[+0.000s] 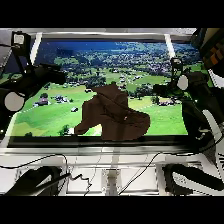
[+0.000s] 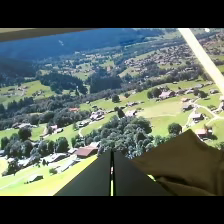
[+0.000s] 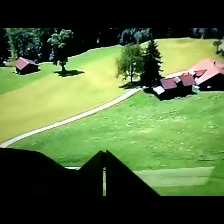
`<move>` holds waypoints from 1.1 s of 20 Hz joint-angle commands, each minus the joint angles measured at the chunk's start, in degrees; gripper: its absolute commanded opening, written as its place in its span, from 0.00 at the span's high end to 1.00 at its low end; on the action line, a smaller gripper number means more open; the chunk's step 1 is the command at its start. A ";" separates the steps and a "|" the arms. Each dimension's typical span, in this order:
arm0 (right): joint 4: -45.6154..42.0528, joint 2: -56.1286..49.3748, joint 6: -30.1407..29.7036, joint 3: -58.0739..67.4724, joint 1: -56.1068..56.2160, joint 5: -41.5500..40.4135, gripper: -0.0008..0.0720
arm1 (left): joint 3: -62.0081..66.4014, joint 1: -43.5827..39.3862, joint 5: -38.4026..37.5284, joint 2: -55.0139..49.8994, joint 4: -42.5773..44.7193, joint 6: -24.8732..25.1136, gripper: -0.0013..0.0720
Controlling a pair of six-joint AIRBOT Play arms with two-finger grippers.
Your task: Fold the clothes and pants, and hang the long-sleeved shirts on hangers.
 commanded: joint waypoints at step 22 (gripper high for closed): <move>46.66 -4.00 -44.83 -32.13 -18.88 -6.23 0.37 | -0.11 0.00 -9.31 -0.07 -0.96 -0.42 0.16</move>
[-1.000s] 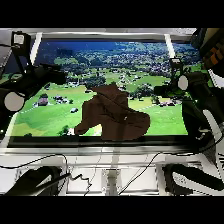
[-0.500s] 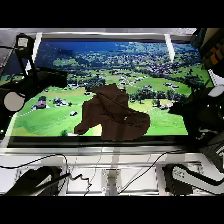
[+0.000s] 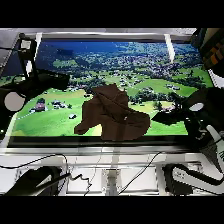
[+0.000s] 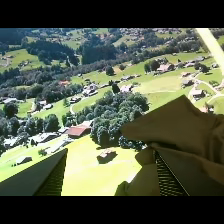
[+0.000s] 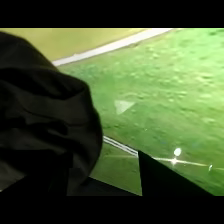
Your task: Fold the clothes and pants, and hang the long-sleeved shirts on hangers.
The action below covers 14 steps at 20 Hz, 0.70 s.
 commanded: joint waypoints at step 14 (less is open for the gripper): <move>6.01 -6.93 1.03 -6.36 4.13 5.25 0.54 | -0.07 0.04 -4.94 -0.04 0.09 0.00 0.16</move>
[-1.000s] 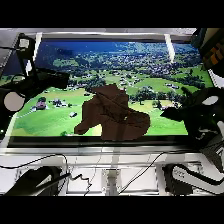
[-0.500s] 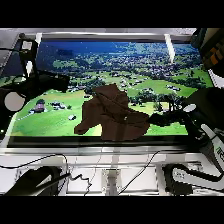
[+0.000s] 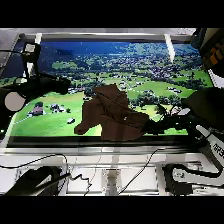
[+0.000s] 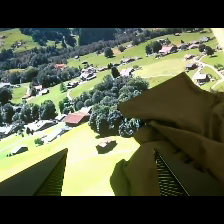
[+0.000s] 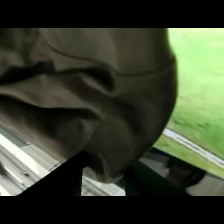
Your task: Fold the clothes and pants, and hang the long-sleeved shirts on hangers.
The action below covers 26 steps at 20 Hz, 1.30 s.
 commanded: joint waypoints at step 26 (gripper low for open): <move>24.81 3.63 -6.75 11.45 0.04 -7.89 0.97 | -29.53 5.18 -19.28 -4.98 -27.21 18.23 0.28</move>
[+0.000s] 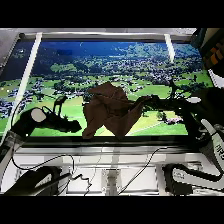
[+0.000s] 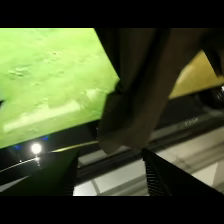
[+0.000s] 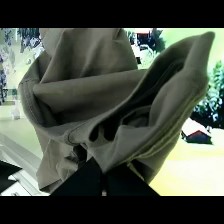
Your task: Fold the clothes and pants, and hang the long-sleeved shirts on hangers.
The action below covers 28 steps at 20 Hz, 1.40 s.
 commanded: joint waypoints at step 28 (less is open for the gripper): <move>-1.01 0.09 0.48 13.18 -0.04 0.66 0.97 | 8.26 1.29 5.70 -5.22 15.37 14.95 0.96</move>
